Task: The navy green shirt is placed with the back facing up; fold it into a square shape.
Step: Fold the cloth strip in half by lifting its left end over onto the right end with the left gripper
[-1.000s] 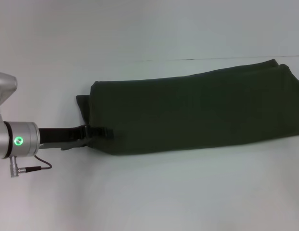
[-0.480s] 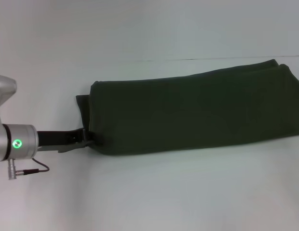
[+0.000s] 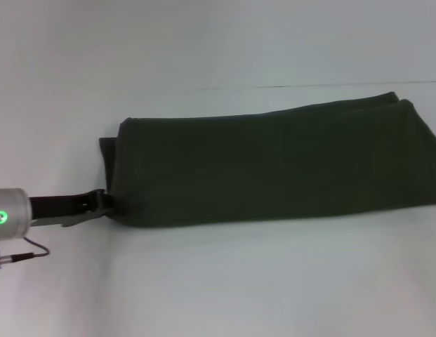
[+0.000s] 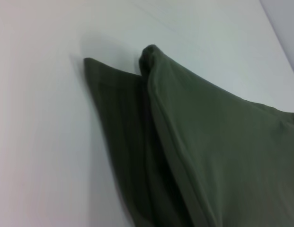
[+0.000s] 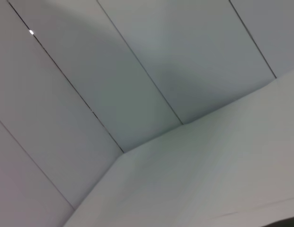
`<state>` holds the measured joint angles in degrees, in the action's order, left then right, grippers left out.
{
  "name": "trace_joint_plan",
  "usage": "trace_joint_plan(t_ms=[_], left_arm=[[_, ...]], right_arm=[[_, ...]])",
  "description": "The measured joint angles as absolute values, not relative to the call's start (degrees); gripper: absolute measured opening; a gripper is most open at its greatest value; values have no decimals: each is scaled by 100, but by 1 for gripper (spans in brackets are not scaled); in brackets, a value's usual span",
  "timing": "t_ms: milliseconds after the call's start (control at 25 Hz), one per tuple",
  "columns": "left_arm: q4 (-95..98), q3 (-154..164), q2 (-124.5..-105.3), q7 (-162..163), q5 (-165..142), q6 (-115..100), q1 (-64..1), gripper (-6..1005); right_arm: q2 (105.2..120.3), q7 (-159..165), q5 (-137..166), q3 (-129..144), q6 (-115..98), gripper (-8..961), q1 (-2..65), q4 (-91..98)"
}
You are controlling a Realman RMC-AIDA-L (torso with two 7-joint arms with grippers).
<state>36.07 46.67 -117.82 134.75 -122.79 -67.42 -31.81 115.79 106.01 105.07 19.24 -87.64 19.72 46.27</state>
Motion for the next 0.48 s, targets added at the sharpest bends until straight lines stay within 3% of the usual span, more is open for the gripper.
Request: trace_joint_plan(t_ms=[200,480], left_arm=[[3828,4382,-11706,13410,-12290,-6692,-2972,27],[3949,3366,-11429,13134,-12282,-6755,-2731,27]], right_arm=[[11718,10561,10368,1971,-8798,899,2023,4624],[11936,10302,10352,1995,-8765,899,2326,4347]])
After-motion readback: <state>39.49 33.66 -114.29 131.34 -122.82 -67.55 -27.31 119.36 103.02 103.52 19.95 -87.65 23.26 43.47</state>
